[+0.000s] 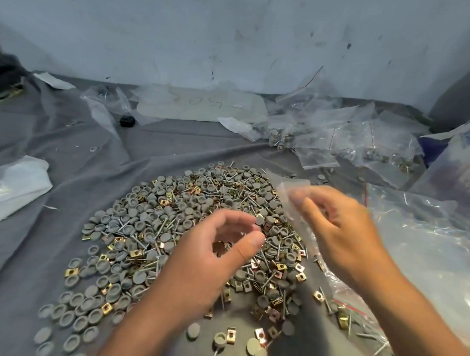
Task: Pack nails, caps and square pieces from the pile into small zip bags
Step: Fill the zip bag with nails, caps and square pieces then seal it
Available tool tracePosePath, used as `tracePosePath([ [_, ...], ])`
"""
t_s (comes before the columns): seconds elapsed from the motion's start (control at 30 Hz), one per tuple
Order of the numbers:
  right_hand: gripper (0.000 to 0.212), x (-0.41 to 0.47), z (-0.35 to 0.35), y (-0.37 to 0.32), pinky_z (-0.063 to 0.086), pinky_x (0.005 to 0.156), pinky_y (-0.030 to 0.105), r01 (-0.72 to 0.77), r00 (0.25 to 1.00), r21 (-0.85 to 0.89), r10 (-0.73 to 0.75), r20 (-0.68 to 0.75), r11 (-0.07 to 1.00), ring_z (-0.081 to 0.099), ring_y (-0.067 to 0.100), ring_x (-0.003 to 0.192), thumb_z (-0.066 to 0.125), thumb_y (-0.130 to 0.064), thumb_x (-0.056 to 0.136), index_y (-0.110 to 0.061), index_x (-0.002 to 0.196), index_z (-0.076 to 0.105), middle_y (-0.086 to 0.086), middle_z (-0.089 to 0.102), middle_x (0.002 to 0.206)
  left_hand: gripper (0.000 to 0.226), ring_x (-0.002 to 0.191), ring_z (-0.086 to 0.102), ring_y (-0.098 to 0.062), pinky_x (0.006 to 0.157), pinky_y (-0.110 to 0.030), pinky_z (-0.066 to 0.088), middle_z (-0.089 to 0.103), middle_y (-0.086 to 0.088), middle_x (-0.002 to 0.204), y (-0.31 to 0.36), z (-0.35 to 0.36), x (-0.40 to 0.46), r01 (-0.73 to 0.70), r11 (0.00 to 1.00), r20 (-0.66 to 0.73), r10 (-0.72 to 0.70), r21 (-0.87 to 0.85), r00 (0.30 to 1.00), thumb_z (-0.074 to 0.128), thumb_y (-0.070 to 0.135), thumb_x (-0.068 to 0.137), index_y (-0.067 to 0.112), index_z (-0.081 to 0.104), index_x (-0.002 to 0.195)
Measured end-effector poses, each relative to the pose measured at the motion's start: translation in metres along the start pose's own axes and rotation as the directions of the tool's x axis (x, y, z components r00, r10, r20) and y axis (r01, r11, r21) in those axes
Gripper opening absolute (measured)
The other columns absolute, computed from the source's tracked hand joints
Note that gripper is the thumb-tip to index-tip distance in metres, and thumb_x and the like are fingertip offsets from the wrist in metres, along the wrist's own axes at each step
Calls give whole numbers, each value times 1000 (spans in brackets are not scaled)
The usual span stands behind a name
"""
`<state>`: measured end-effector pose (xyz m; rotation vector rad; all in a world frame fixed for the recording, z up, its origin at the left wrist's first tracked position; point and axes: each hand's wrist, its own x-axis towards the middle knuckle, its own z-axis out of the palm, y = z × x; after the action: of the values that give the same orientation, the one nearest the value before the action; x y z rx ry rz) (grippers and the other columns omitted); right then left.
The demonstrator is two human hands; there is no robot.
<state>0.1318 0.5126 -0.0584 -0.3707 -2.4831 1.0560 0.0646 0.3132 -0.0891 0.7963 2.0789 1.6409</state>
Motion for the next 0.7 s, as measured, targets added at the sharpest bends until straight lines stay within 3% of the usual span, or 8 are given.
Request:
tracePosePath([
  [0.1,43,10,37,-10,49,84,38,71,994,-55,-66,87,996,61,13,91,47,-48,100,-14,96,73,-3,67,98,22,100,69,-2,81,-17,56,73,17,107,0,0,0,-23,998,-39,21,-54,999,67,56,86,45,67,105],
  [0.17,37,12,49,-10,47,80,25,65,993,19,-67,96,998,60,4,90,48,-49,99,-23,93,74,-11,67,97,12,90,71,-3,74,-17,56,75,15,97,-3,-5,3,-26,997,-154,16,-66,988,69,46,89,41,70,99],
  [0.23,24,11,55,-8,43,70,16,44,995,105,-53,86,994,60,-2,89,50,-48,98,-37,94,71,-17,66,95,20,89,71,-2,75,-20,57,75,17,96,-7,-9,5,-1,998,-202,-13,-66,979,68,51,84,39,68,100],
  [0.3,22,8,60,-6,41,68,16,24,995,165,-40,95,986,60,-2,87,51,-48,97,-40,93,71,-16,68,94,25,91,71,-1,80,-23,57,74,18,98,-11,-11,7,23,999,-196,-32,-48,980,70,52,84,38,67,105],
  [0.47,25,1,66,1,40,69,15,27,986,179,-56,157,983,60,-1,87,50,-46,99,-35,94,72,-16,66,90,6,86,71,1,78,-21,58,75,18,92,-12,-5,10,10,1000,-178,-8,13,984,68,32,94,32,71,98],
  [0.53,24,-1,65,3,47,79,22,-2,990,182,-25,141,983,60,-2,95,52,-51,95,-36,105,68,-19,64,102,5,87,71,1,81,-24,58,75,18,92,-12,-3,10,22,1000,-195,-19,14,981,66,30,94,31,71,96],
  [0.6,33,-5,64,4,49,86,27,12,1000,142,-15,19,990,55,-2,102,58,-56,90,-33,114,59,-21,56,111,3,85,71,-1,81,-27,58,75,16,88,-11,-4,10,28,999,-264,-21,23,964,68,30,93,30,71,94],
  [0.7,28,-11,63,-2,45,72,20,116,993,163,-112,-33,980,56,3,87,64,-59,89,-35,101,56,-18,57,96,5,79,71,-3,76,-30,60,75,14,83,-7,-7,9,-2,998,-381,28,67,924,75,31,87,29,71,89],
])
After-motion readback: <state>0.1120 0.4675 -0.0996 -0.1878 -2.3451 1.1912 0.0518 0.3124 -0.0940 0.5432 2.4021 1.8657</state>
